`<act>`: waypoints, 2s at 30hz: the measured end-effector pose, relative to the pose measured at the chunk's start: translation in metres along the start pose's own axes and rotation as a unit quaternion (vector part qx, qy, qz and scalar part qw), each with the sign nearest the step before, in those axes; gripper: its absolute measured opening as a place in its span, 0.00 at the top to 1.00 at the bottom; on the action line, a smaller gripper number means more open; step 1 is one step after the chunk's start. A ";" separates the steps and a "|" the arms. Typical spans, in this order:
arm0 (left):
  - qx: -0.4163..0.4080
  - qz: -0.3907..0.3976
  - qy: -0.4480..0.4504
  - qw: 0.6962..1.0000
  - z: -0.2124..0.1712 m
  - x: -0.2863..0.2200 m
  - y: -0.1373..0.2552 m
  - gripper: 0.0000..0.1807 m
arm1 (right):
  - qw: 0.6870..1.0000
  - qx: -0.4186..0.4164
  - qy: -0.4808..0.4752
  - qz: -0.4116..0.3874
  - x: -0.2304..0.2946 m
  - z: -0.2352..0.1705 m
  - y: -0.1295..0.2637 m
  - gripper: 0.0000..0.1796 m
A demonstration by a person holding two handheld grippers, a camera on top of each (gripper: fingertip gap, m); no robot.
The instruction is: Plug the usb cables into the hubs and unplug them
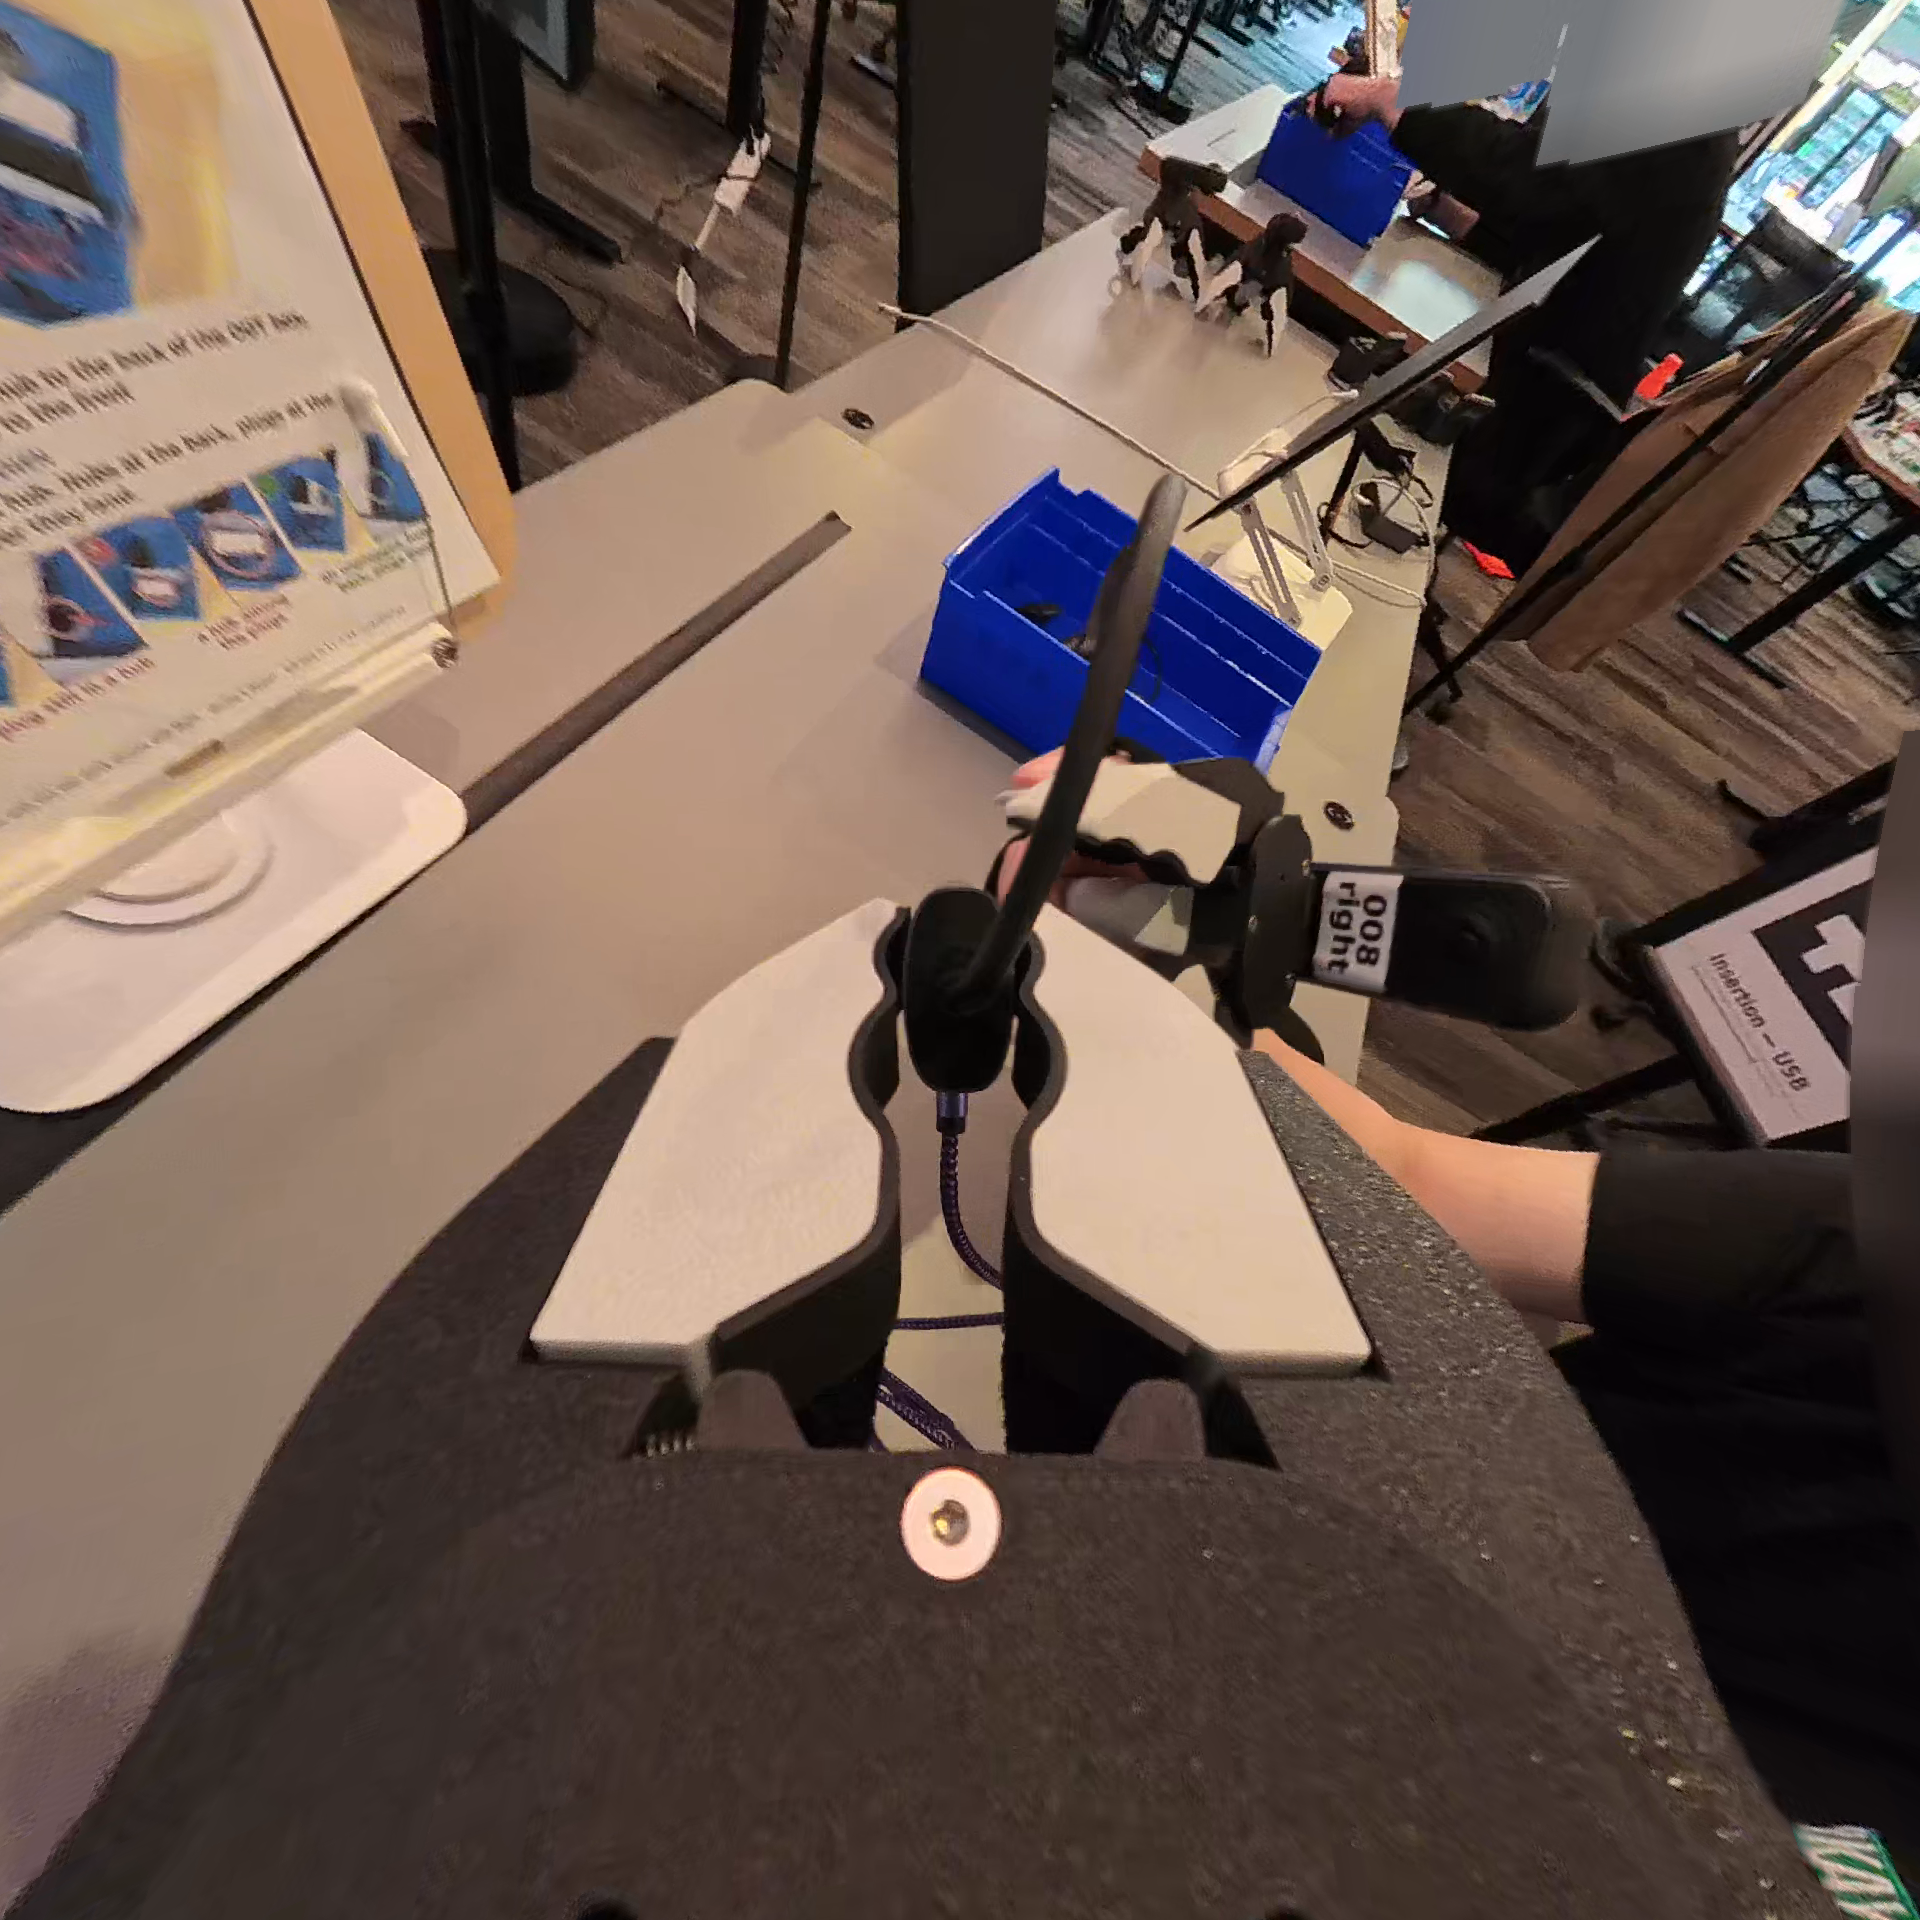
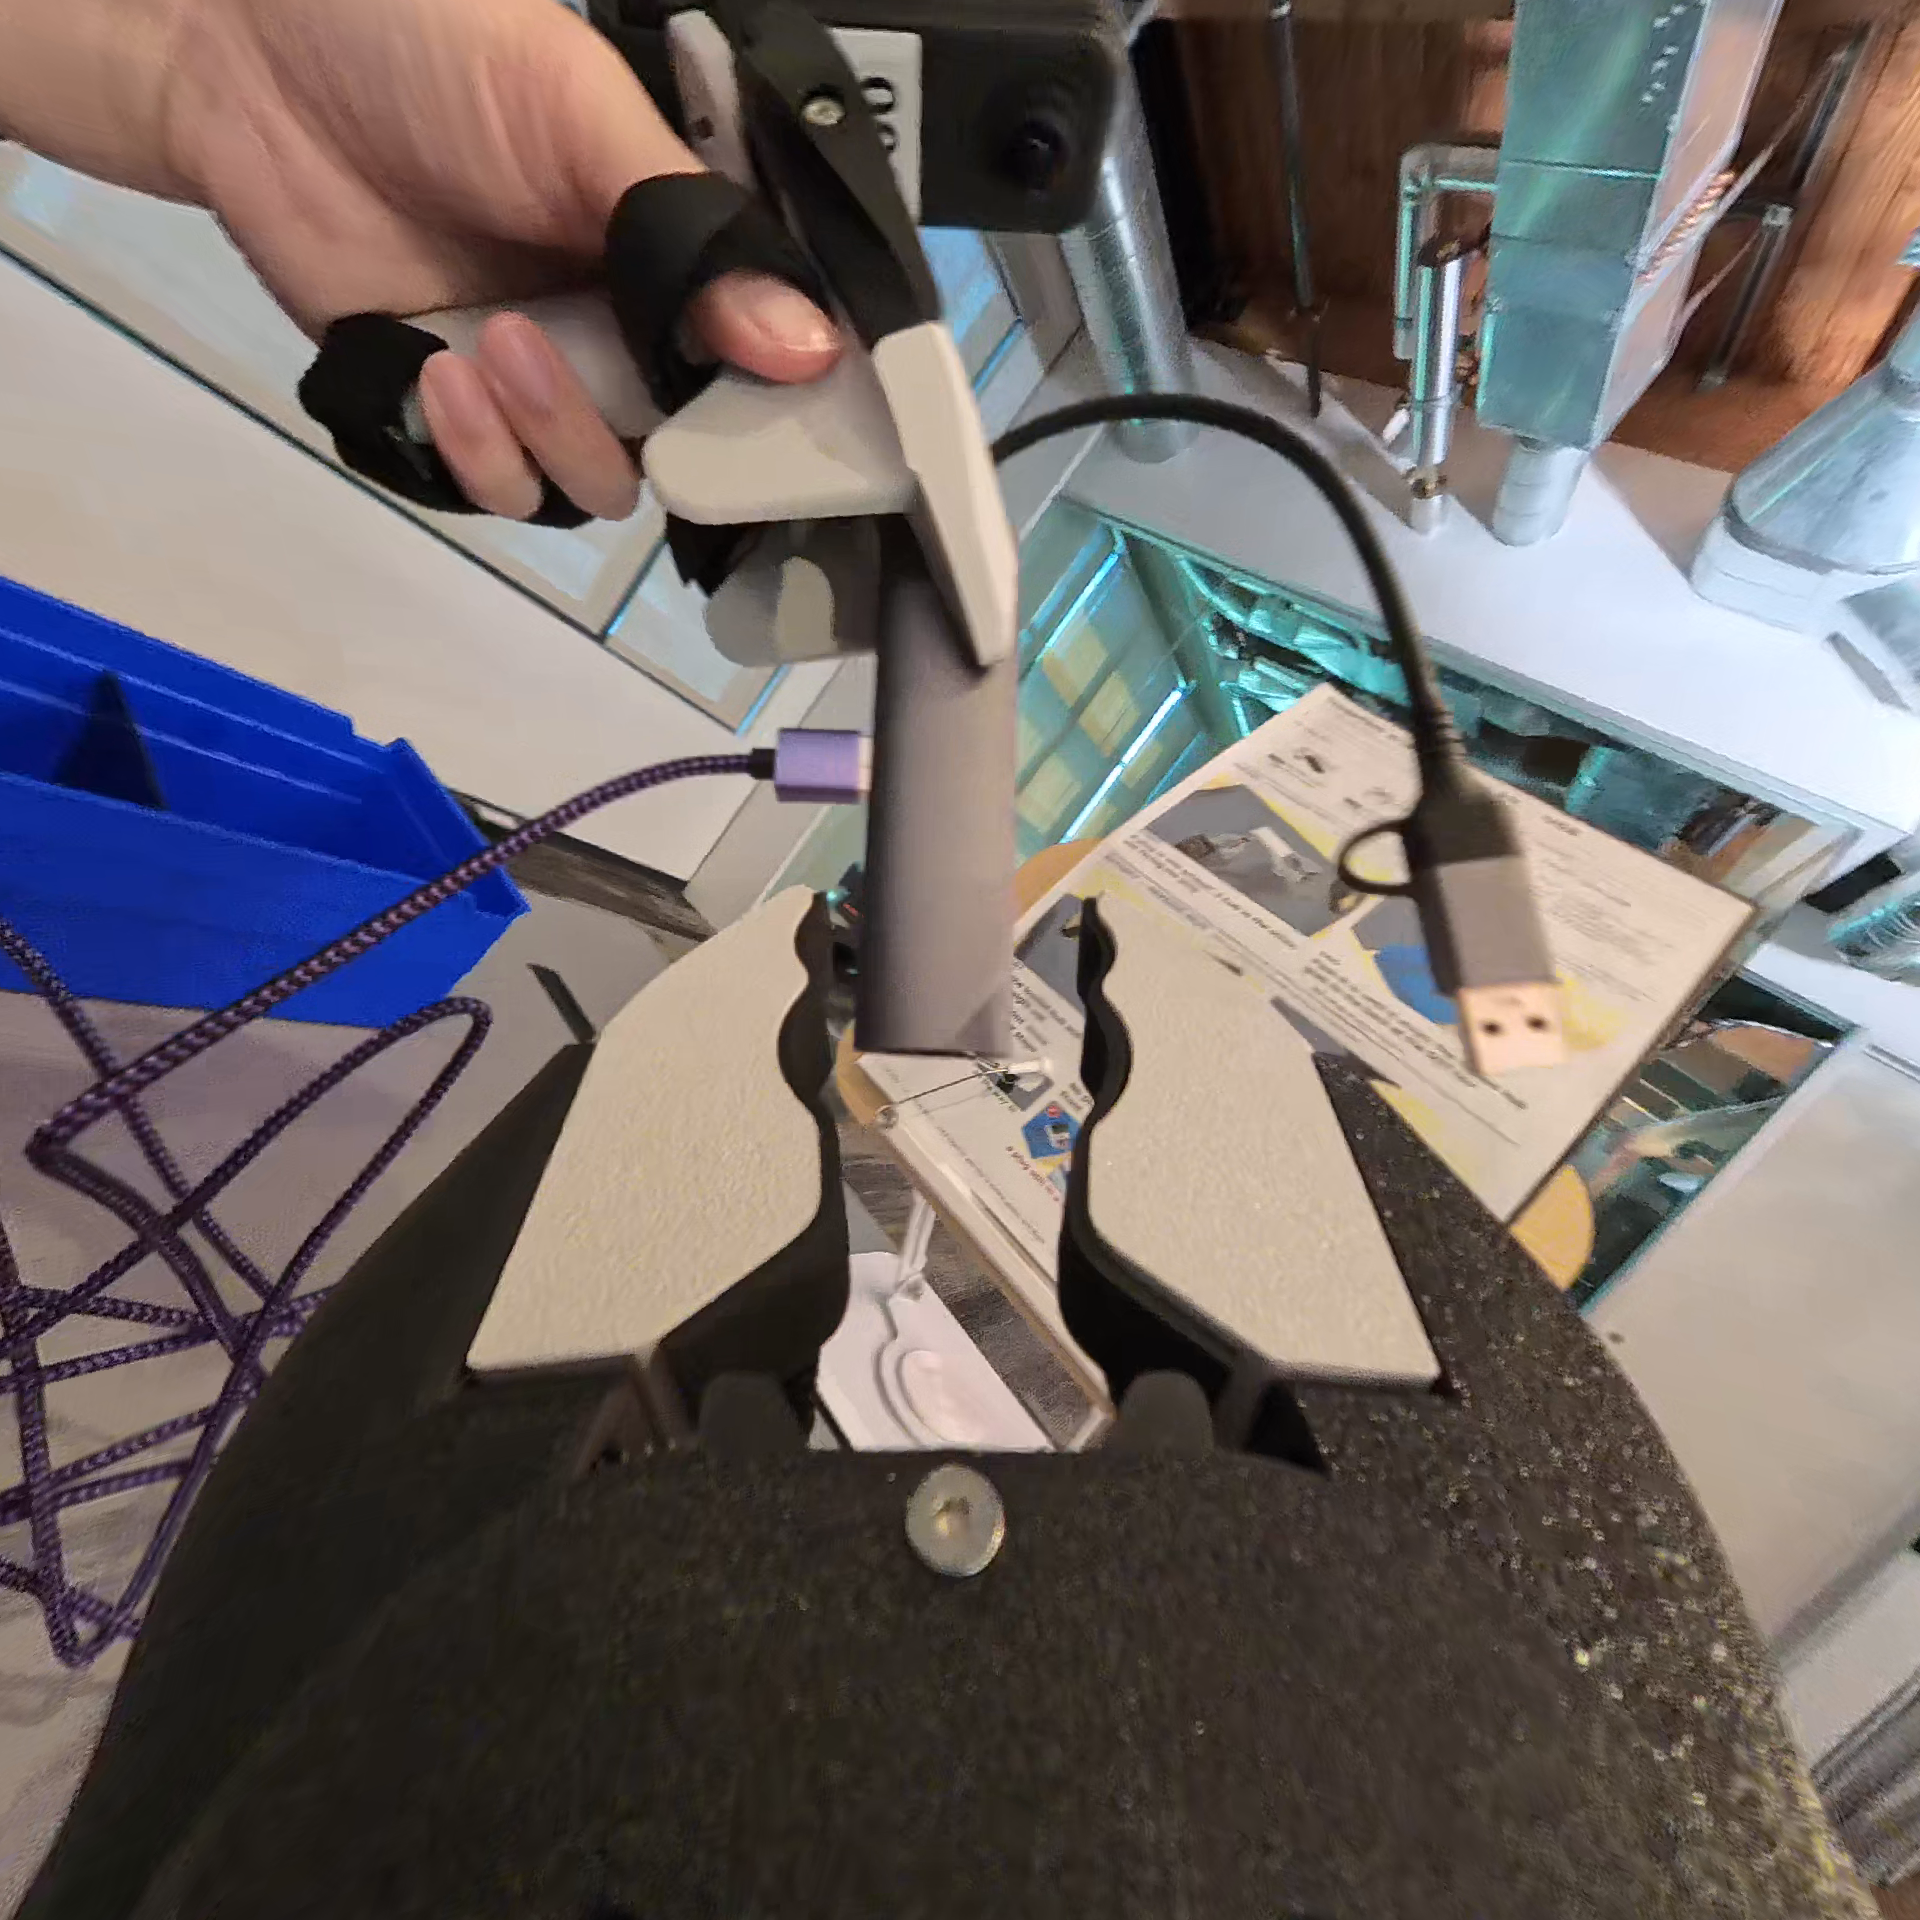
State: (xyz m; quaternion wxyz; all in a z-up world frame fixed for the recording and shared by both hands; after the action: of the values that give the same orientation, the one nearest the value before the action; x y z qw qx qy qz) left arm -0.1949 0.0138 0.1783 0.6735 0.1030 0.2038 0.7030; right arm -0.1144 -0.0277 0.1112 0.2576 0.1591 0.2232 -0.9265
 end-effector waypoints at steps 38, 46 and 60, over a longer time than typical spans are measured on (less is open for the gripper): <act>-0.082 -0.108 0.102 0.985 -0.013 -0.011 -0.013 0.83 | 0.992 0.016 -0.109 0.068 0.003 -0.003 0.002 0.82; -0.091 -0.063 0.097 0.989 -0.020 -0.005 -0.020 0.83 | 0.994 0.028 -0.106 0.027 0.004 -0.006 -0.006 0.82; -0.121 -0.044 0.103 0.986 -0.025 0.007 -0.023 0.91 | 0.992 0.041 -0.120 -0.025 0.012 -0.012 -0.019 0.82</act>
State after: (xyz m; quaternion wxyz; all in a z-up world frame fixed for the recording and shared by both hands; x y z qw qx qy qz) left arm -0.1853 0.0171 0.1450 0.6868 -0.0609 0.1899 0.6989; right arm -0.1324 -0.0120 0.1025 0.2522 0.0514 0.1566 -0.9535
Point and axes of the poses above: each gripper's, where its closed fingertips meet, y back along the fingers, z out of its top, x = y × z across the jaws, the point moved 4 cm from there along y, back along the fingers, and after that the axes turned 14 degrees about -y, right-handed, at the moved point
